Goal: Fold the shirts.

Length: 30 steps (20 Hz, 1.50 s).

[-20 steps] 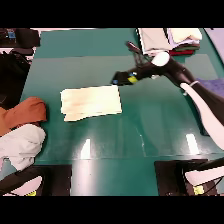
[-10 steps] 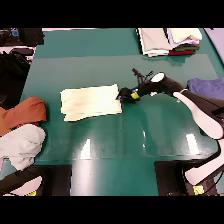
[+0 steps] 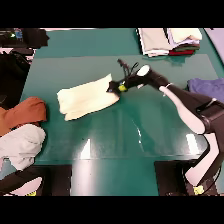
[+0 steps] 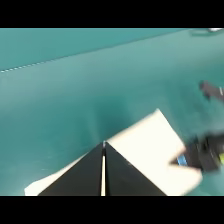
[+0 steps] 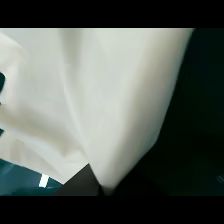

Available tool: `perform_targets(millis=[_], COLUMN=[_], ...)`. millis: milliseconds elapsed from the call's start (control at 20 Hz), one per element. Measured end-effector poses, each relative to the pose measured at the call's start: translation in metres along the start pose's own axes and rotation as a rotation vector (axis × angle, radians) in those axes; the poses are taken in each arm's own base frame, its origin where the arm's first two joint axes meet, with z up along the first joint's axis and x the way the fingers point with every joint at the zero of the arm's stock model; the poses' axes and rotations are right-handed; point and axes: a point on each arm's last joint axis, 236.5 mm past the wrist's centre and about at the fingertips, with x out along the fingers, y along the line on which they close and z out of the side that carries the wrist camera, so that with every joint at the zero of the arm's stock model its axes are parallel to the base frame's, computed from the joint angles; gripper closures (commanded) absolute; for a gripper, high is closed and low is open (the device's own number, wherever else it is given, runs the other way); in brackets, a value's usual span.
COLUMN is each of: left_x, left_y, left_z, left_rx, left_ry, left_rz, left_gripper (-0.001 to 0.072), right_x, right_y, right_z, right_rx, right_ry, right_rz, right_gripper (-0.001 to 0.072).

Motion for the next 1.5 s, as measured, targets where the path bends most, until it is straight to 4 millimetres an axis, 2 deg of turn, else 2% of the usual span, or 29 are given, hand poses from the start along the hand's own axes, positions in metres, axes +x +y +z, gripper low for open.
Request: perform_targets(millis=[100, 200, 350, 450, 550, 650, 700, 800, 900, 1050, 1150, 1300, 1400, 1500], left_x=[0.002, 0.002, 0.0, -0.001, -0.003, -0.004, -0.004, -0.005, -0.005, -0.005, -0.005, -0.005, -0.005, -0.005], left_y=[-0.026, -0.054, -0.09, -0.103, -0.113, -0.118, -0.119, -0.122, -0.123, -0.124, -0.124, -0.124, -0.124, -0.124], left_z=[-0.001, -0.002, 0.0, 0.003, 0.007, 0.009, 0.01, 0.011, 0.012, 0.012, 0.011, 0.008, 0.008, 0.006], left_rx=[0.024, 0.051, 0.084, 0.094, 0.094, 0.087, 0.081, 0.07, 0.062, 0.046, 0.041, 0.037, 0.036, 0.037], left_ry=[0.001, -0.003, -0.024, -0.046, -0.066, -0.077, -0.08, -0.085, -0.087, -0.086, -0.082, -0.07, -0.067, -0.062], left_rz=[-0.052, -0.109, -0.179, -0.206, -0.228, -0.241, -0.245, -0.255, -0.257, -0.261, -0.262, -0.262, -0.263, -0.262], left_gripper=[0.0686, 0.0686, 0.0685, 0.0685, 0.0685, 0.0686, 0.0686, 0.0685, 0.0685, 0.0685, 0.0685, 0.0685, 0.0685, 0.0685], right_x=[-0.049, -0.115, -0.232, -0.311, -0.384, -0.443, -0.465, -0.499, -0.518, -0.54, -0.561, -0.596, -0.611, -0.62], right_y=[-0.016, -0.04, -0.095, -0.133, -0.17, -0.203, -0.217, -0.24, -0.254, -0.258, -0.246, -0.215, -0.195, -0.183], right_z=[0.035, 0.063, 0.084, 0.082, 0.071, 0.051, 0.041, 0.021, 0.008, 0.008, 0.02, 0.042, 0.049, 0.048], right_rx=[-0.016, -0.015, 0.024, 0.079, 0.154, 0.236, 0.273, 0.341, 0.382, 0.391, 0.354, 0.269, 0.221, 0.198], right_ry=[-0.095, -0.187, -0.322, -0.412, -0.507, -0.578, -0.605, -0.644, -0.668, -0.724, -0.784, -0.867, -0.89, -0.885], right_rz=[-0.055, -0.13, -0.286, -0.393, -0.489, -0.566, -0.594, -0.635, -0.659, -0.678, -0.692, -0.719, -0.731, -0.754], right_gripper=[0.0693, 0.0693, 0.0693, 0.0692, 0.0693, 0.0693, 0.0693, 0.0693, 0.0693, 0.0694, 0.0693, 0.0693, 0.0693, 0.0693])
